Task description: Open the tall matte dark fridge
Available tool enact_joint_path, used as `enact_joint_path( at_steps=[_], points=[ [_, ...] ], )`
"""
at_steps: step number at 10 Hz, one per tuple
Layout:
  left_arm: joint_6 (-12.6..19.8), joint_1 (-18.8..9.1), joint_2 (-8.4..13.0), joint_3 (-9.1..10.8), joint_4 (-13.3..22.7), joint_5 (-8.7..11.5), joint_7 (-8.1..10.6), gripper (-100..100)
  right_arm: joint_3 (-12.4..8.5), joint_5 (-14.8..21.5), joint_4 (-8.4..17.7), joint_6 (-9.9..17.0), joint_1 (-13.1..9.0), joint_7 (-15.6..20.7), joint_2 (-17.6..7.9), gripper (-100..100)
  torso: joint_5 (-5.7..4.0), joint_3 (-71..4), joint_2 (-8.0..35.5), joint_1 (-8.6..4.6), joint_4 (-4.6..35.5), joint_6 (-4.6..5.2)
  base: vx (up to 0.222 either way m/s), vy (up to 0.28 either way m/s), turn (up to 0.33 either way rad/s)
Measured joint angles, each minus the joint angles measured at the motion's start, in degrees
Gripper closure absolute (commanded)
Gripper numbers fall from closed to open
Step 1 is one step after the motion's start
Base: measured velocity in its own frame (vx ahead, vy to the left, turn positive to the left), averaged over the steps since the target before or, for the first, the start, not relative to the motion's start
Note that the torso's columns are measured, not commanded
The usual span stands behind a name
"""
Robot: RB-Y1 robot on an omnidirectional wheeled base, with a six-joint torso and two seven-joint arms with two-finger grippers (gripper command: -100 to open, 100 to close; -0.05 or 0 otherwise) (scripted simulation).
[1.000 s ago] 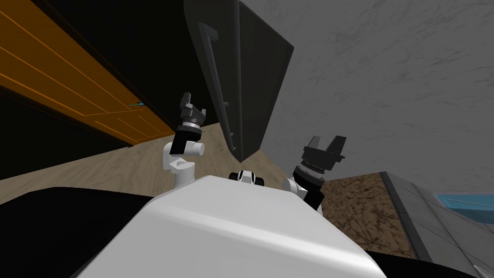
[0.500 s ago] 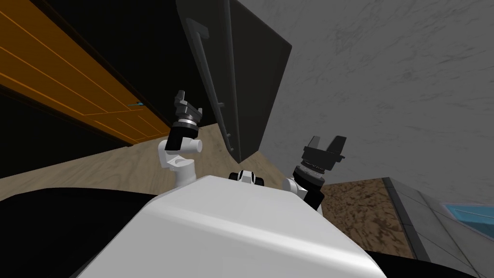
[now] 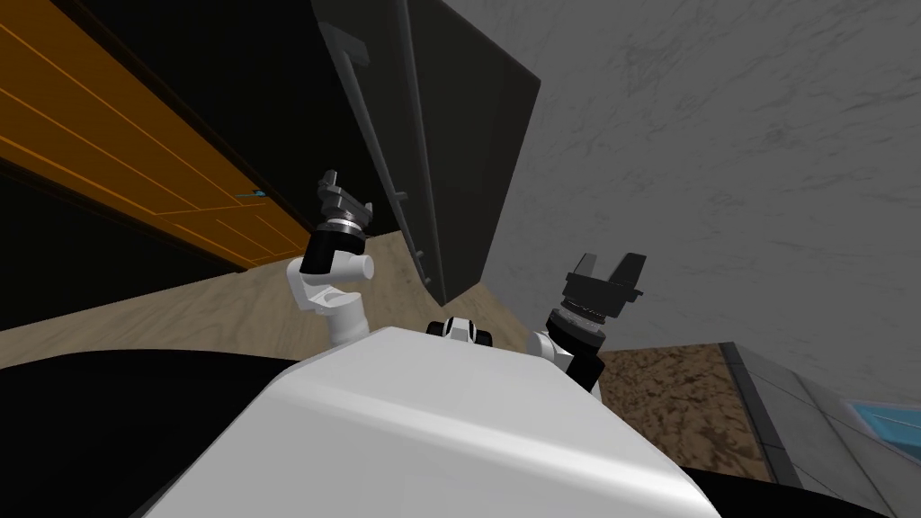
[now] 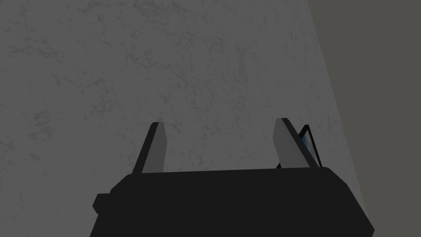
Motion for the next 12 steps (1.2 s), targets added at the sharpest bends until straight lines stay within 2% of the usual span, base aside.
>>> enact_joint_path(
  at_steps=[7, 12],
  points=[
    [11.11, -5.48, -1.70, 4.21, -0.10, -1.06, 4.52, -100, 0.00, 0.00, 0.00, 0.00, 0.00, 0.00, 0.00, 0, -0.01, -0.04, -0.07, -0.05, -0.01, 0.00, 0.055, -0.076, 0.022],
    [17.98, -8.34, -2.23, 7.31, -0.08, -0.96, 7.58, -100, 0.00, 0.00, 0.00, 0.00, 0.00, 0.00, 0.00, 0, -0.01, 0.04, 0.06, -0.02, 0.02, 0.00, 0.050, -0.079, 0.023]
  ],
)
